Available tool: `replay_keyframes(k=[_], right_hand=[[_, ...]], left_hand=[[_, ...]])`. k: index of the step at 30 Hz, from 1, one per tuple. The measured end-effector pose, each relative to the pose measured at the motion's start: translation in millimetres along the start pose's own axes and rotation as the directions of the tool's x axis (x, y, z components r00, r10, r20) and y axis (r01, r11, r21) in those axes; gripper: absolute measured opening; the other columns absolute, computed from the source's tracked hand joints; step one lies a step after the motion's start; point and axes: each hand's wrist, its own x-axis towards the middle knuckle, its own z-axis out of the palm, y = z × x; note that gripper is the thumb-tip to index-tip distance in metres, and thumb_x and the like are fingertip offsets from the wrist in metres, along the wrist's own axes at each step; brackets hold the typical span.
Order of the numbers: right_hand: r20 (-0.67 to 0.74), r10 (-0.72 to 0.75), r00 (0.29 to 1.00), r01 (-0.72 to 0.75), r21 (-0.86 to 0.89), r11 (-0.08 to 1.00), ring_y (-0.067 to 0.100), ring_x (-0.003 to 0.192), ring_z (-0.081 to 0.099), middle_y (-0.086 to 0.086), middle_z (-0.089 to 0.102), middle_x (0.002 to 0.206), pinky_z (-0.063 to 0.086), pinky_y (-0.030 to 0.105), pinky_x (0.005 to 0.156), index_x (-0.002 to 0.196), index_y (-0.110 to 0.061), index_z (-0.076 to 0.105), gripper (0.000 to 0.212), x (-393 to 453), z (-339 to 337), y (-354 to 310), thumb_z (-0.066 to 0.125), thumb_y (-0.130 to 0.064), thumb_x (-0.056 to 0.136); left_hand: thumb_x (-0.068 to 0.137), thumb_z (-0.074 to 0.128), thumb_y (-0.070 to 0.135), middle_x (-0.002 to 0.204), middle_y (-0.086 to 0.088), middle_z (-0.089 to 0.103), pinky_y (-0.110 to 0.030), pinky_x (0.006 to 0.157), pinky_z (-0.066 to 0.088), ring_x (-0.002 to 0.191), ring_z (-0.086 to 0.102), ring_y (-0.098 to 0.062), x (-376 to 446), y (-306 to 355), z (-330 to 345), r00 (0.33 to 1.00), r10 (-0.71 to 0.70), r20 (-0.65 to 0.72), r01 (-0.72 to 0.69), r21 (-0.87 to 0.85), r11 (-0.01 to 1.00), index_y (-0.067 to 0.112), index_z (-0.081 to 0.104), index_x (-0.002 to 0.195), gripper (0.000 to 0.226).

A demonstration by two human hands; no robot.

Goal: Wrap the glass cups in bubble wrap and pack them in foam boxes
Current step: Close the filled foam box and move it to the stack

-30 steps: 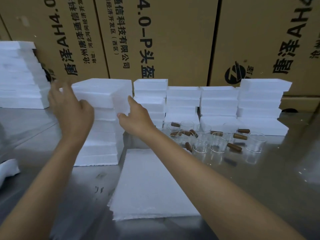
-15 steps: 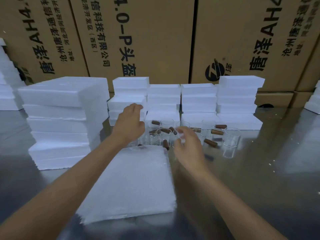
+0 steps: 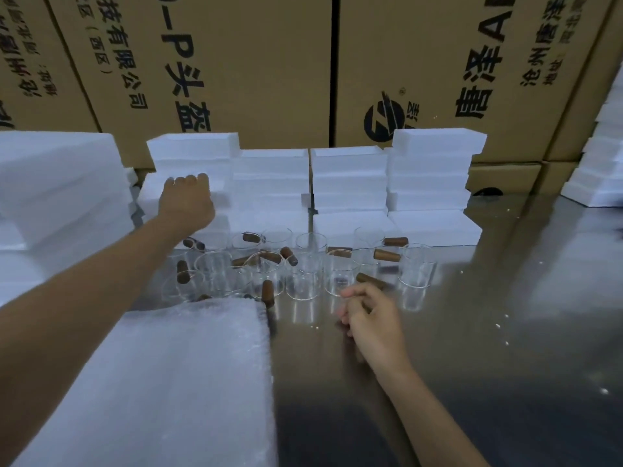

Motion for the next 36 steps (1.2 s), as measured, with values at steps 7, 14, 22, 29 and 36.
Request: replay_keyframes(k=[7, 14, 22, 29, 36], right_hand=[[-0.031, 0.096, 0.995, -0.084, 0.285, 0.955, 0.011, 0.055, 0.056, 0.002, 0.065, 0.065, 0.046, 0.022, 0.05, 0.09, -0.007, 0.066, 0.022, -9, -13, -10, 0.048, 0.003, 0.095], [-0.226, 0.303, 0.926, -0.164, 0.483, 0.86, 0.018, 0.051, 0.05, 0.009, 0.062, 0.066, 0.039, 0.024, 0.047, 0.089, -0.004, 0.065, 0.013, -9, -87, -32, 0.053, -0.004, 0.093], [-0.177, 0.3, 0.937, -0.261, 0.214, 0.941, 0.016, 0.073, 0.06, 0.005, 0.071, 0.083, 0.051, 0.03, 0.068, 0.088, -0.008, 0.071, 0.011, -19, -142, -30, 0.061, -0.012, 0.09], [-0.135, 0.091, 0.987, -0.11, -0.145, 0.983, 0.01, 0.082, 0.056, -0.004, 0.067, 0.092, 0.041, 0.019, 0.064, 0.094, -0.011, 0.069, 0.014, -5, -128, -50, 0.056, -0.017, 0.094], [0.206, 0.142, 0.968, 0.056, -0.733, 0.678, 0.025, 0.13, 0.048, 0.003, 0.049, 0.144, 0.043, 0.035, 0.104, 0.14, -0.015, 0.049, 0.046, 47, -63, -63, 0.053, -0.028, 0.096]], left_hand=[[0.096, 0.046, 0.007, 0.11, -0.016, 0.057, -0.049, 0.092, 0.039, 0.1, 0.053, -0.036, -67, 72, -60, 0.912, 0.348, -0.217, -0.365, -0.043, 0.93, 0.004, 0.054, 0.117, 0.023], [0.087, 0.063, 0.01, 0.1, -0.005, 0.053, -0.04, 0.067, 0.042, 0.081, 0.05, -0.027, -205, 161, -102, 0.66, 0.682, -0.314, -0.749, -0.211, 0.628, 0.012, 0.057, 0.11, 0.024], [0.102, 0.042, 0.018, 0.119, -0.003, 0.049, -0.038, 0.085, 0.038, 0.105, 0.047, -0.025, -270, 206, -72, 0.643, 0.759, -0.103, -0.745, -0.314, 0.588, 0.016, 0.048, 0.134, 0.032], [0.098, 0.048, 0.018, 0.104, 0.002, 0.065, -0.037, 0.082, 0.047, 0.094, 0.061, -0.021, -258, 158, -89, 0.902, 0.366, -0.229, -0.428, -0.59, 0.684, 0.021, 0.059, 0.116, 0.021], [0.089, 0.062, 0.055, 0.074, 0.009, 0.055, -0.025, 0.056, 0.034, 0.066, 0.052, -0.008, -227, 34, -69, 0.824, 0.084, 0.561, 0.191, -0.413, 0.891, 0.024, 0.053, 0.088, 0.032]])
